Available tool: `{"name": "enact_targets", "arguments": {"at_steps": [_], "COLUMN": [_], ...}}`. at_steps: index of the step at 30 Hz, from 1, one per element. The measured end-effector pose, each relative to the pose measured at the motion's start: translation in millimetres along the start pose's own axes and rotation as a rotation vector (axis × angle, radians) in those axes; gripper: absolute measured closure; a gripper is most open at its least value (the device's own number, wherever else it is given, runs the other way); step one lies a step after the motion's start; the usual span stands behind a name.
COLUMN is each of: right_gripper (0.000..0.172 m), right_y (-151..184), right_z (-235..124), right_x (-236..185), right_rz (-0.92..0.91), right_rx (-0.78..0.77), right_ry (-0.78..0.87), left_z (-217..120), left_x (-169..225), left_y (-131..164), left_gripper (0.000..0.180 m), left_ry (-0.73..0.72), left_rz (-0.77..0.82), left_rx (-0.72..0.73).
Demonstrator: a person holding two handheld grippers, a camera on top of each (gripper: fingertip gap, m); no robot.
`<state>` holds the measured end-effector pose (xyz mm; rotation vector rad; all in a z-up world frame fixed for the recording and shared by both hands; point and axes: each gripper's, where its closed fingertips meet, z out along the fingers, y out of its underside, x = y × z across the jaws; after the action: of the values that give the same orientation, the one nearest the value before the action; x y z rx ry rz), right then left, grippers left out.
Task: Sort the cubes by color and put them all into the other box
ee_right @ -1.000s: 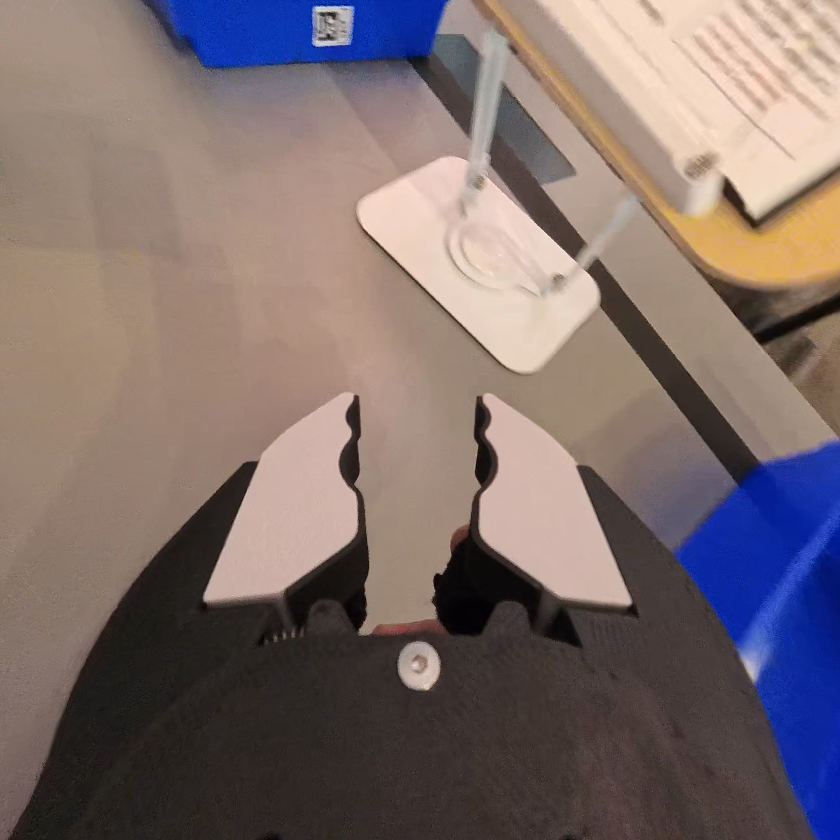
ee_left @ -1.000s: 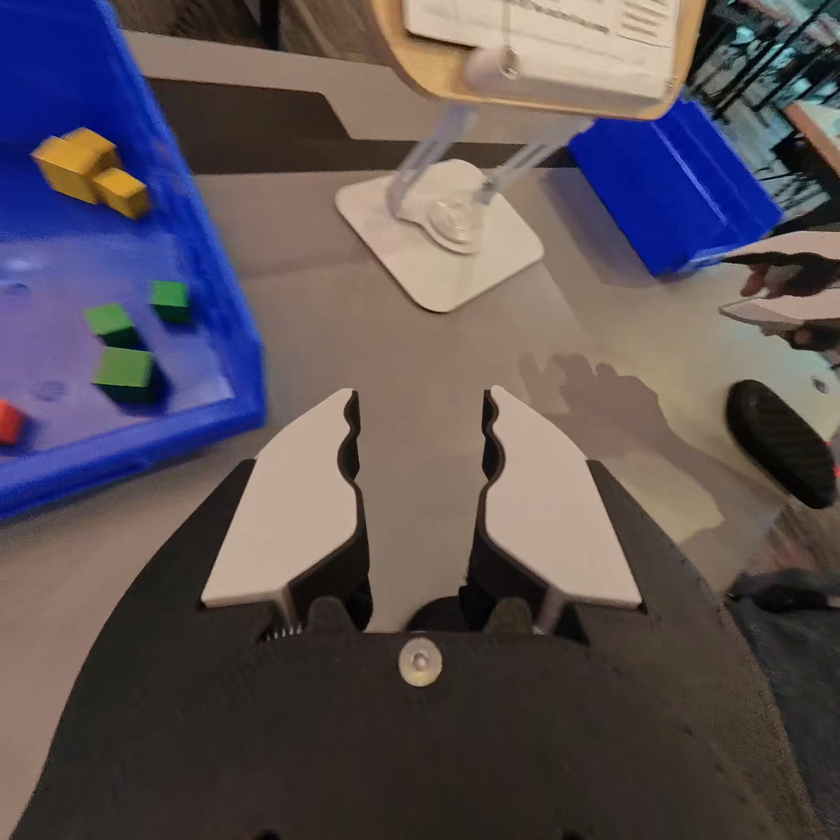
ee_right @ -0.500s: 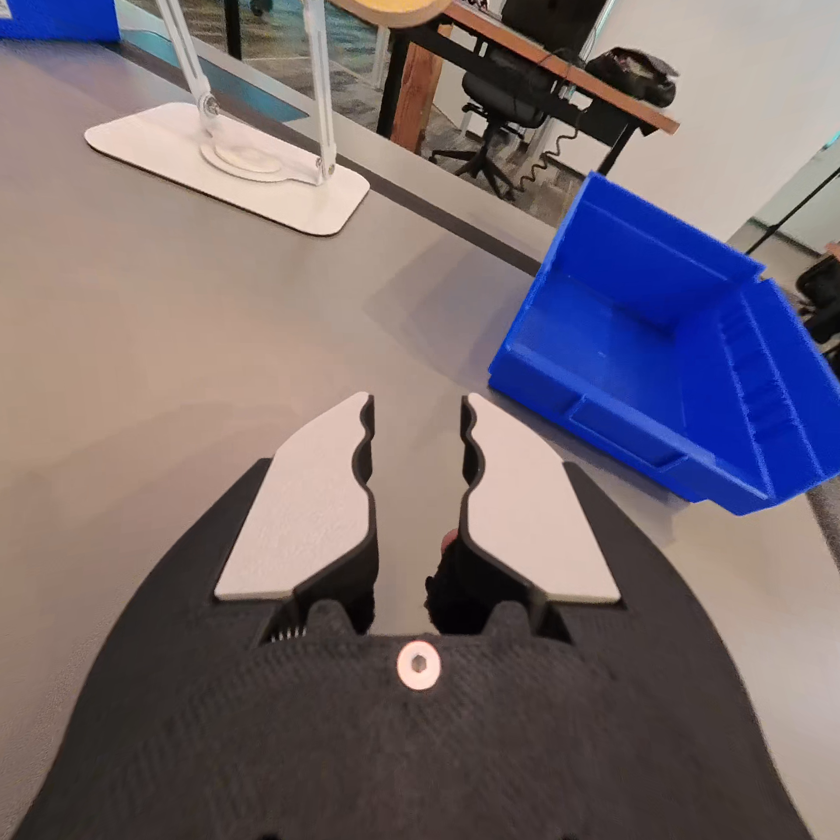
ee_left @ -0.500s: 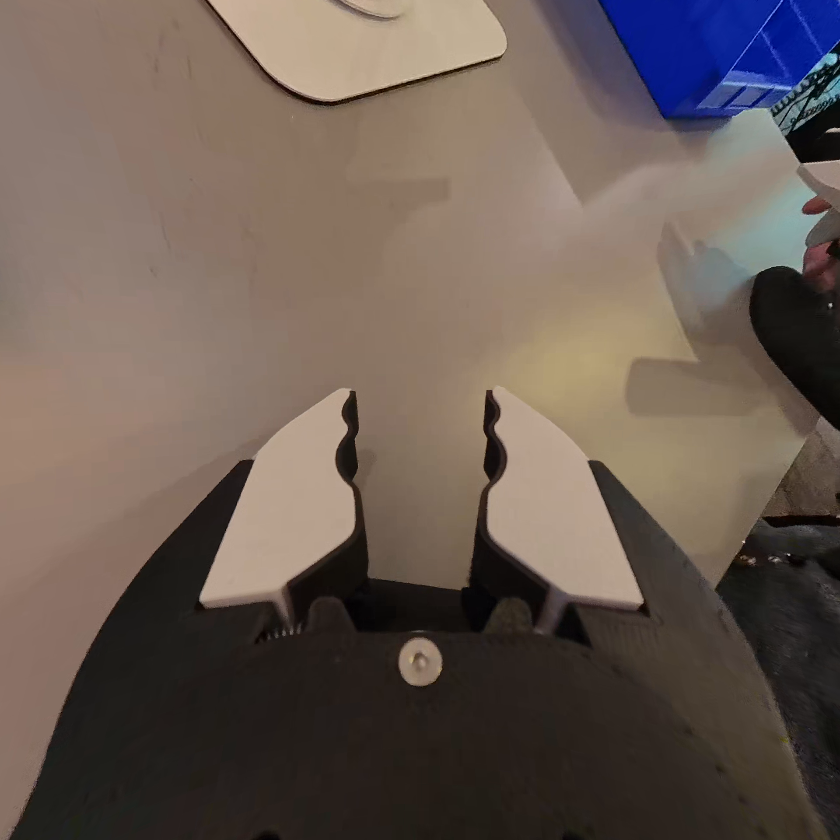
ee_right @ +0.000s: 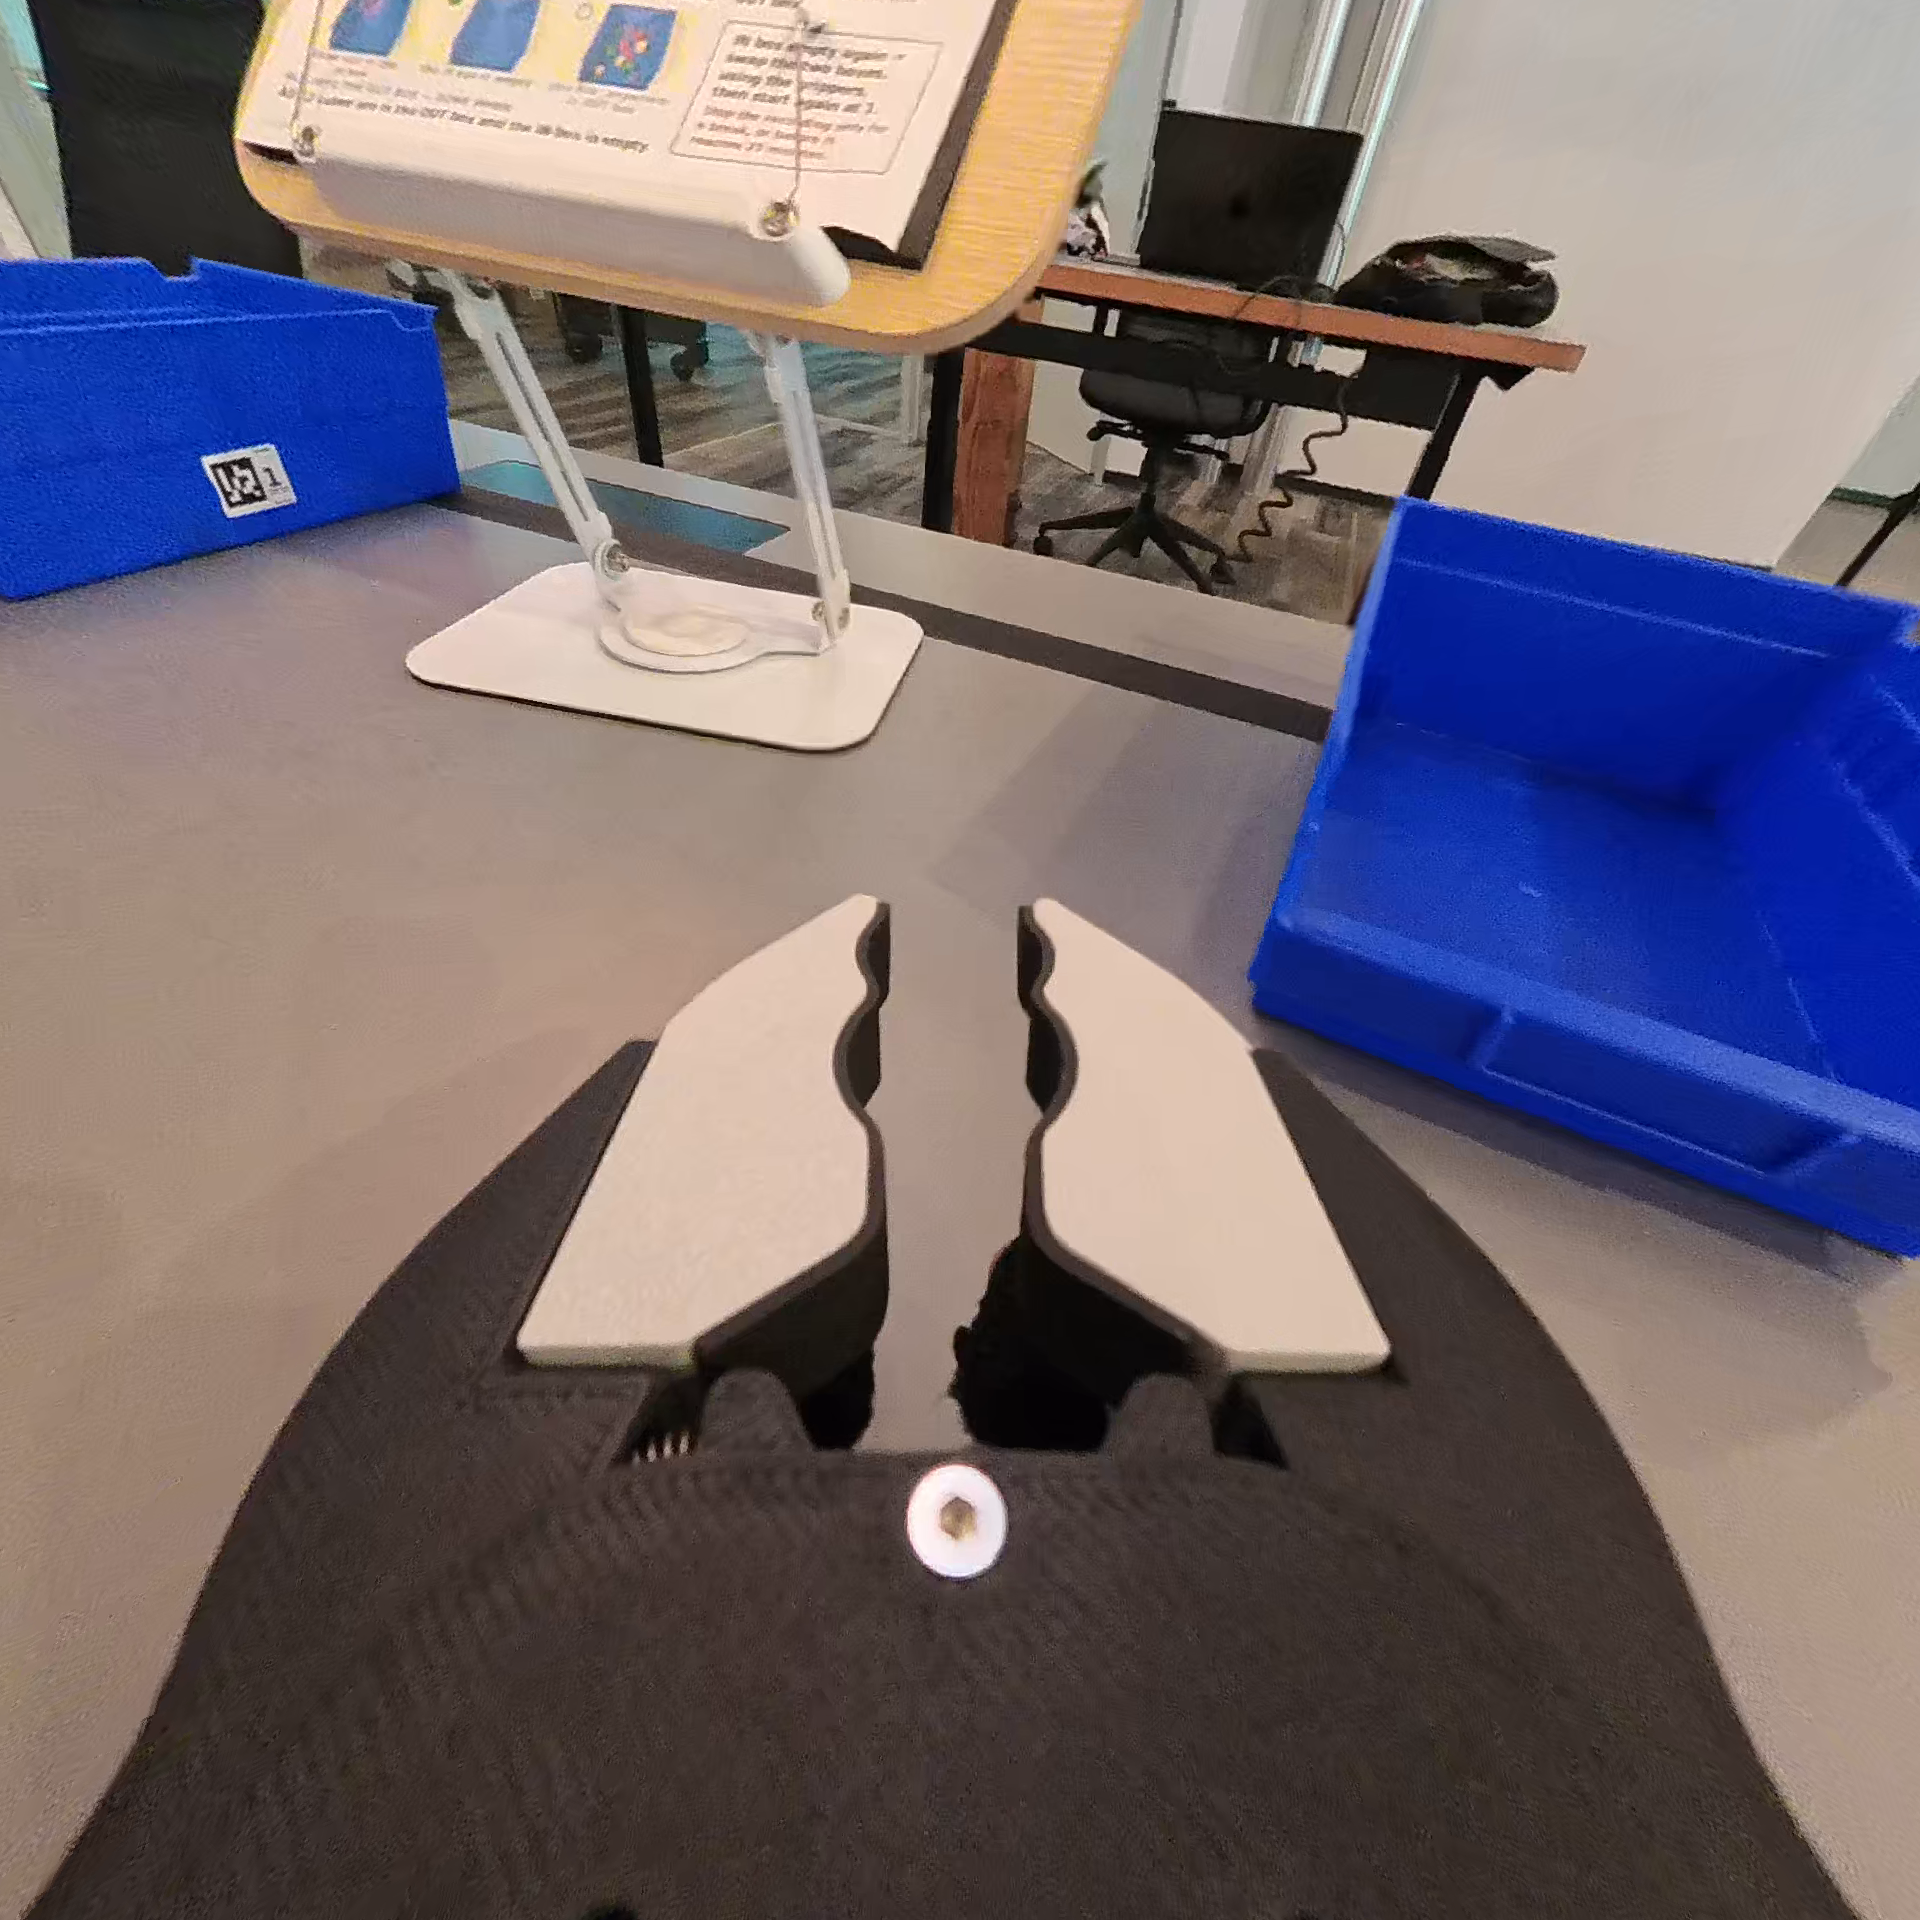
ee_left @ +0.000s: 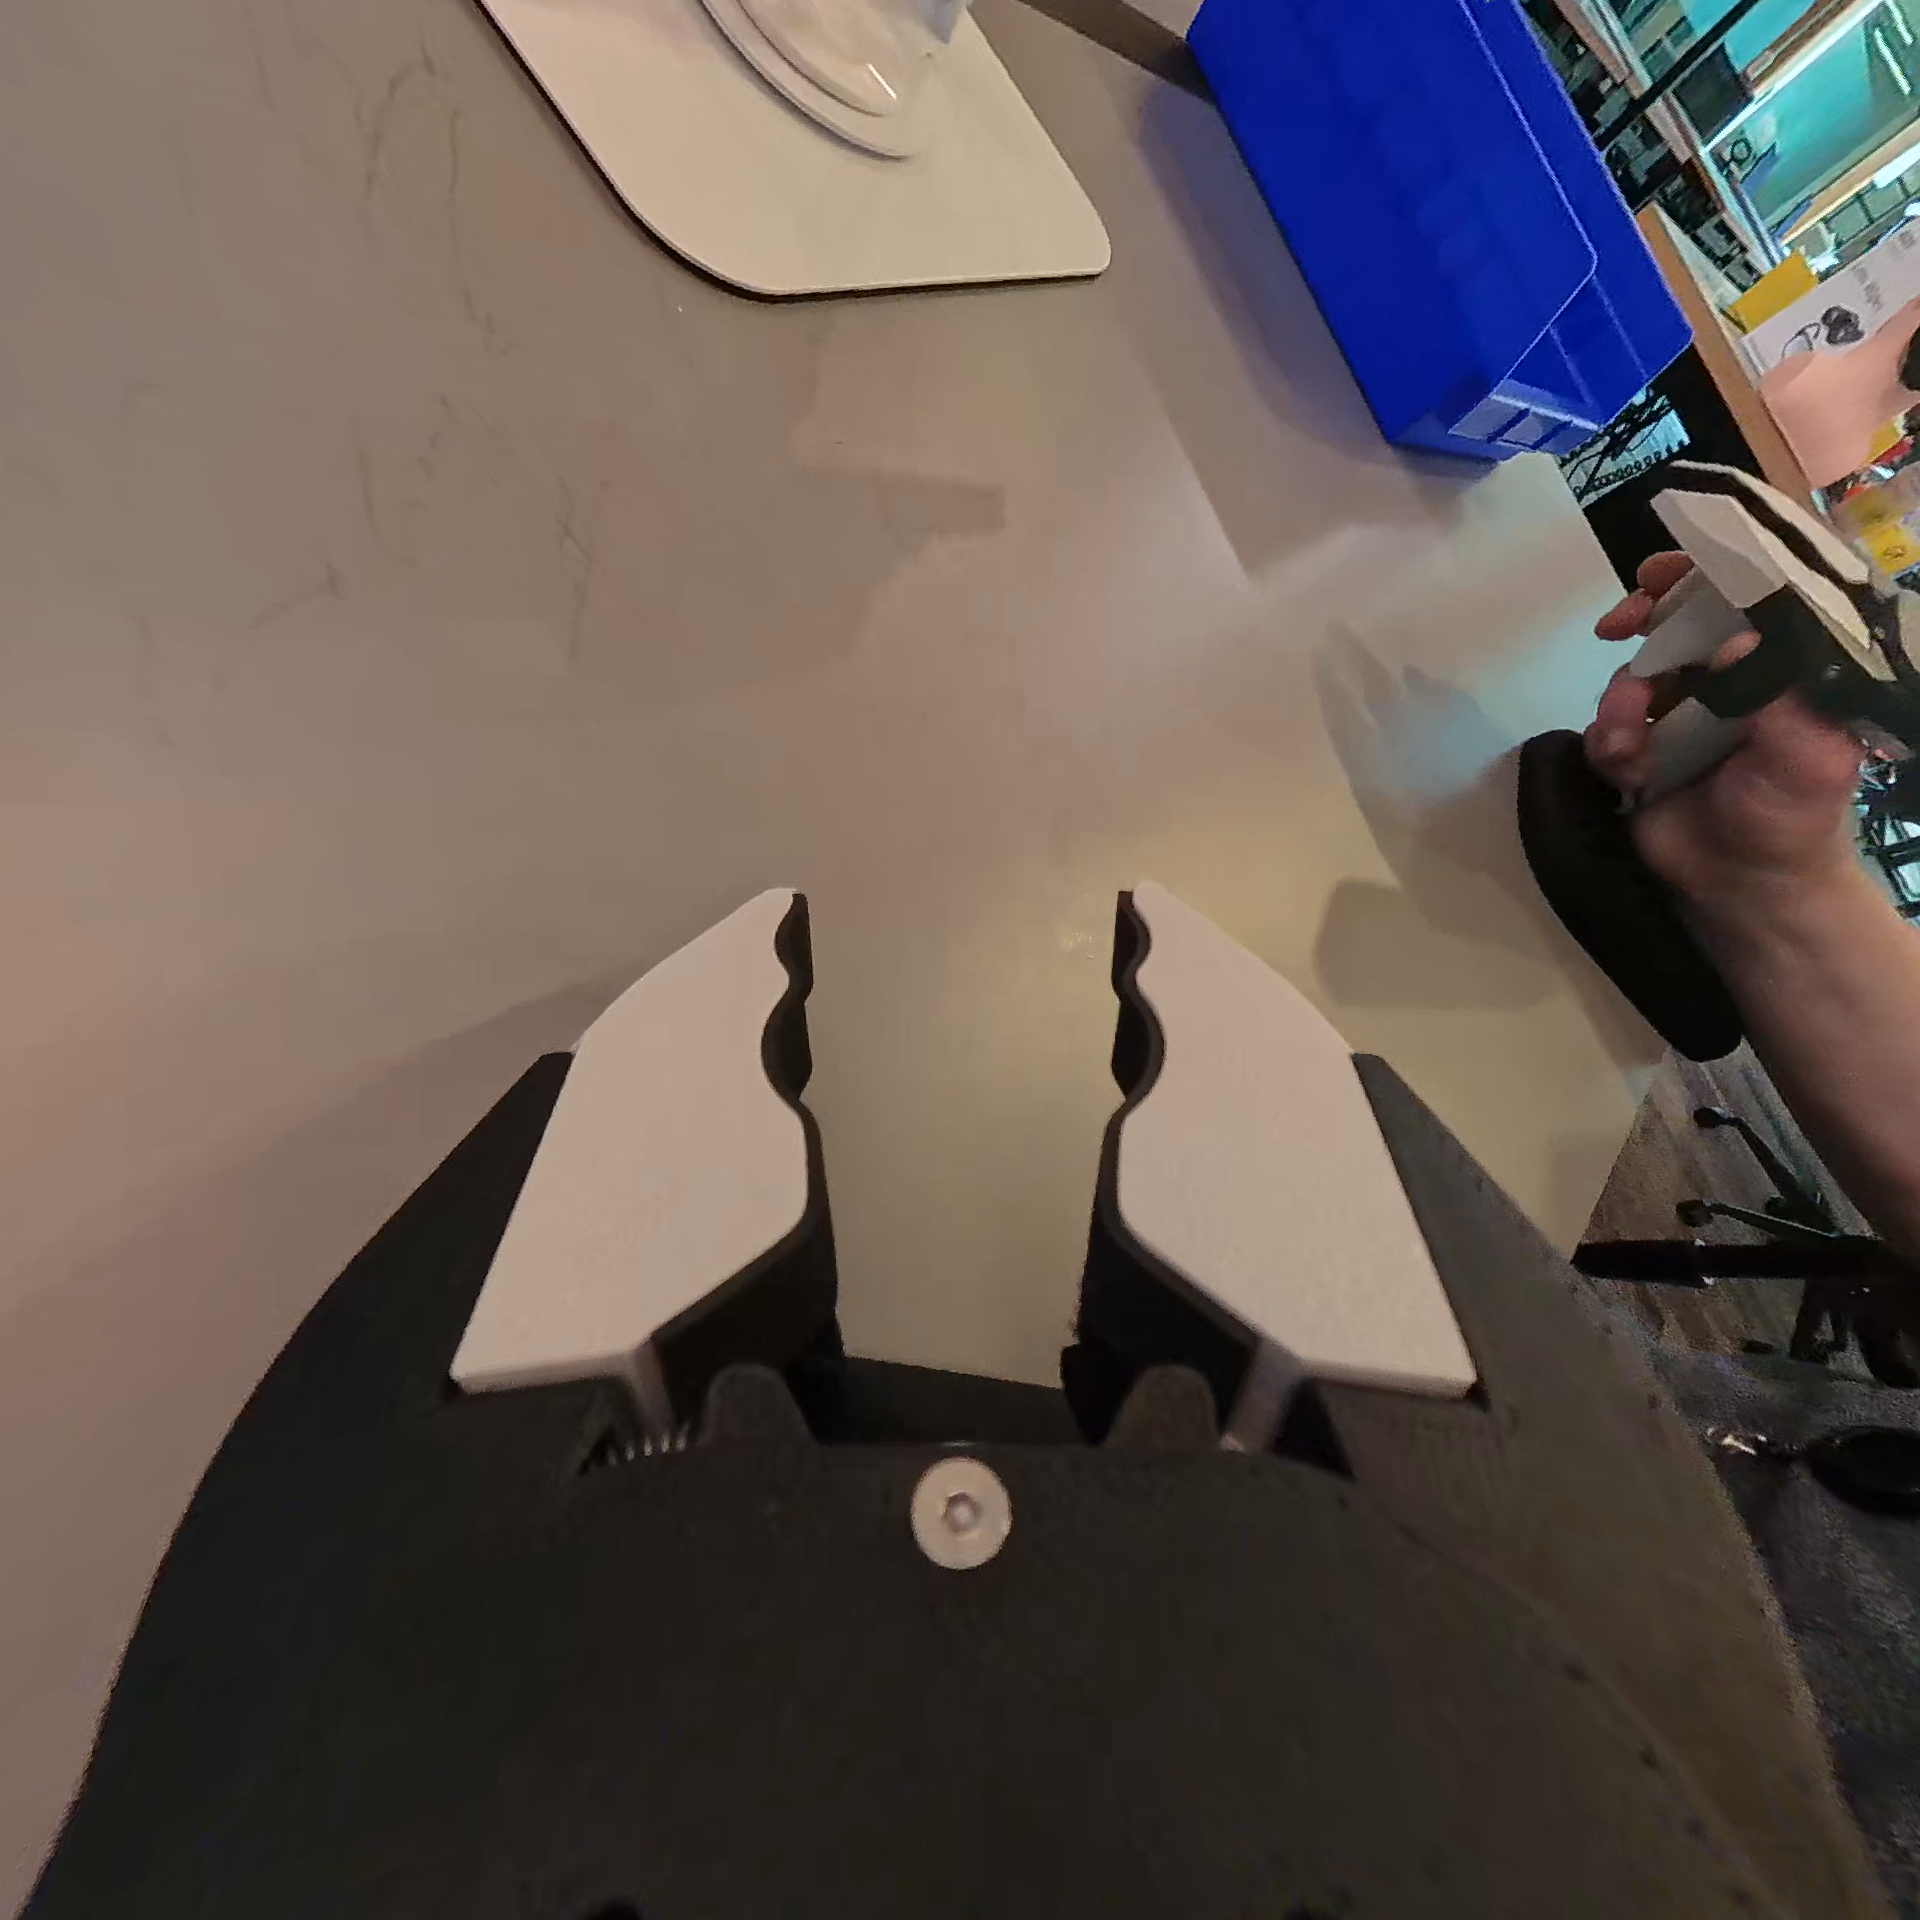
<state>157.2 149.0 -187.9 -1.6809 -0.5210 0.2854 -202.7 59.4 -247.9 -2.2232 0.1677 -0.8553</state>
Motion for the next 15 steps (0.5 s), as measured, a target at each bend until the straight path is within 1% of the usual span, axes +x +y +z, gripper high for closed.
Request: {"name": "enact_targets", "arguments": {"at_steps": [4, 6, 8, 11, 13, 15], "right_gripper": [0.145, 0.144, 0.146, 0.145, 0.145, 0.145], "right_y": [-14.0, -26.7, -34.0, -24.1, 1.8, 31.8], "right_z": [9.0, -0.6, -23.8, -79.3, -119.9, -159.8], "right_x": [-11.5, 3.5, 36.4, 113.7, 166.8, 214.1], "right_rz": [0.025, 0.054, 0.016, -0.018, -0.050, -0.035], "right_rx": [0.068, 0.134, 0.151, 0.102, -0.016, -0.088], "right_ry": [-0.029, 0.024, 0.132, 0.332, 0.441, 0.537], "left_z": [-0.5, -2.3, -3.2, -2.6, -2.9, -3.0], "left_x": [-0.6, -0.2, 0.3, 2.0, 2.1, 2.2], "left_y": [-3.0, -4.3, -5.0, -4.6, -5.2, -5.8], "left_gripper": [0.126, 0.126, 0.126, 0.126, 0.126, 0.126], "left_ry": [0.020, 0.033, 0.042, 0.047, 0.045, 0.051], "left_rz": [-0.018, -0.030, -0.035, -0.025, -0.023, -0.029], "left_rx": [0.019, 0.033, 0.039, 0.036, 0.042, 0.046]}}
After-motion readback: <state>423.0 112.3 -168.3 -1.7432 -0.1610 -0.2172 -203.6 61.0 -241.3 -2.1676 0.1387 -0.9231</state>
